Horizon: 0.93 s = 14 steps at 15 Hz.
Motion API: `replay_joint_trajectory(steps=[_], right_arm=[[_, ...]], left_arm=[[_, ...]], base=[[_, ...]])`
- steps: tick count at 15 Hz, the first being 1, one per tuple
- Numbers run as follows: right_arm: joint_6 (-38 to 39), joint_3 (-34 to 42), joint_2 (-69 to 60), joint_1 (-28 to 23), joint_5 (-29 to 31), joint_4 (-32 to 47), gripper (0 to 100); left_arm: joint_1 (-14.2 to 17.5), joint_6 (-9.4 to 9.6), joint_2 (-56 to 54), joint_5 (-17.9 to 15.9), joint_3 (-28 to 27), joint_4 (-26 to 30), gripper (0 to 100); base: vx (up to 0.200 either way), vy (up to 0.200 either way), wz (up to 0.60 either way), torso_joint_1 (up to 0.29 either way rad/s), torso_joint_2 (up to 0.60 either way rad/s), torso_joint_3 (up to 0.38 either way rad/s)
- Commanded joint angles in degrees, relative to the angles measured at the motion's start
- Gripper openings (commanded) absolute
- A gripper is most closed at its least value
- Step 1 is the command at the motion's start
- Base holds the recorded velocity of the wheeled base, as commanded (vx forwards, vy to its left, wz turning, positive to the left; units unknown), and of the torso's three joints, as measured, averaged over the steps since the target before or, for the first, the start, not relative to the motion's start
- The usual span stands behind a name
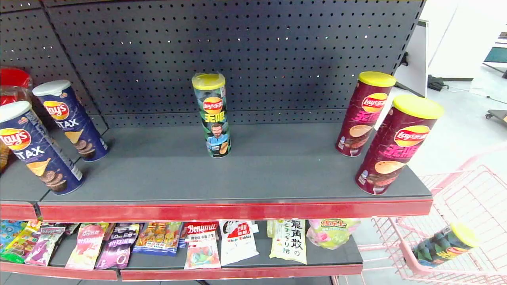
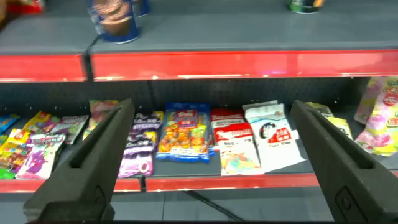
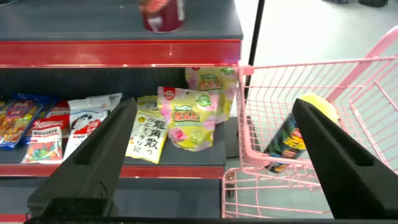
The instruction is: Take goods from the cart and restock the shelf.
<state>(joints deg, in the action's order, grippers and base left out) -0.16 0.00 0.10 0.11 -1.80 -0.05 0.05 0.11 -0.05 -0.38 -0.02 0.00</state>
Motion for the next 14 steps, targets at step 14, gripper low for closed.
replay_joint_trajectory(steps=[14], right_arm=[[-0.1, 0.0, 0.0, 0.0, 0.0, 0.0, 100]], left_arm=[[0.0, -0.11, 0.0, 0.0, 0.0, 0.0, 100]], base=[[0.000, 0.000, -0.47, 0.002, 0.00, 0.001]])
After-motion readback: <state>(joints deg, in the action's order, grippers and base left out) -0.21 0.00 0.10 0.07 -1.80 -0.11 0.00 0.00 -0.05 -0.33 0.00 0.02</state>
